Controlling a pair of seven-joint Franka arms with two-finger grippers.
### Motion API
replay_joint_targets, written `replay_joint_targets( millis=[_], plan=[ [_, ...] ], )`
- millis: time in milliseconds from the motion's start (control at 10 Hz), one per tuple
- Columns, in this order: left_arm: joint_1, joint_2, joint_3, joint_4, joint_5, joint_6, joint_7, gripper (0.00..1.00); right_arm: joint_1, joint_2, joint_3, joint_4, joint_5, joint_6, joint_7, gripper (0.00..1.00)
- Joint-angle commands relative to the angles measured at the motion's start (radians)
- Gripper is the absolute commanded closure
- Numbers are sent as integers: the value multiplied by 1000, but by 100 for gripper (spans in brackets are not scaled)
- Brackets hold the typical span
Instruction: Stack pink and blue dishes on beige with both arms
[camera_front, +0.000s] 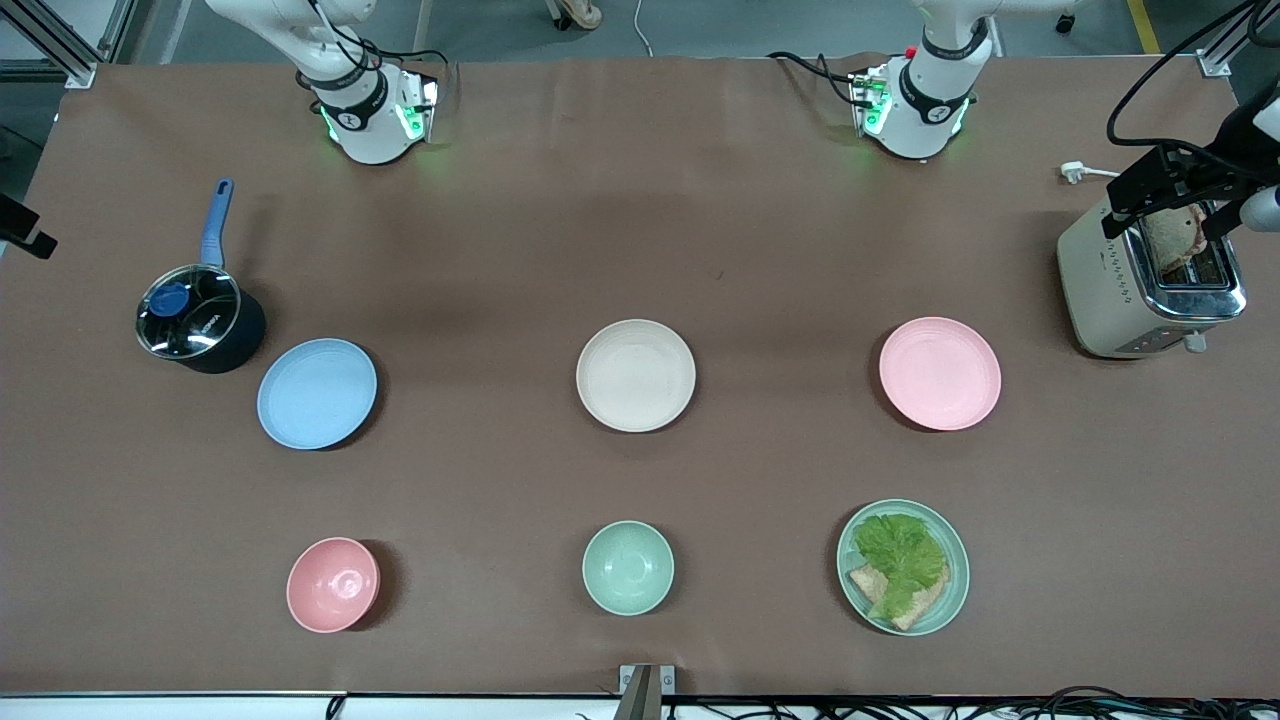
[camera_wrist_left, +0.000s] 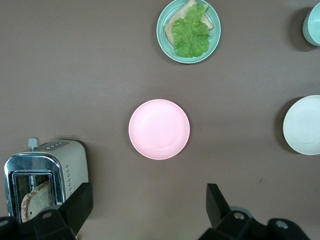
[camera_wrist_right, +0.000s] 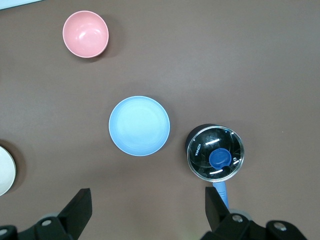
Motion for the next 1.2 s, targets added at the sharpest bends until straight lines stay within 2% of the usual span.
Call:
replay_joint_targets(
  millis=[0,300,500,600,700,800,1000,1100],
  plan=[
    [-1,-8,-4,-37,7,-6,-5,0,-3,-4,1,5,2,-10,-6,0],
    [4,0,39,-35,-47,5,-15,0,-3,-4,1,6,2,-10,-7,0],
    [4,26,51,-46,-57,25,2,6,-7,19,-1,3,-1,-10,-76,0],
    [7,47,57,-67,-70,58,8,6,-12,69,-7,2,18,0,-148,0],
    [5,73,70,-110,-70,107,34,6,-21,130,-31,-12,77,38,-162,0],
    [10,92,74,-183,-80,188,76,0,-20,175,-77,-73,147,116,-192,0],
    [10,152,97,-274,-108,299,227,0,-24,221,-102,-270,188,376,-376,0],
    [14,175,122,-308,-119,339,278,0,-30,266,-103,-325,217,471,-427,0]
  ],
)
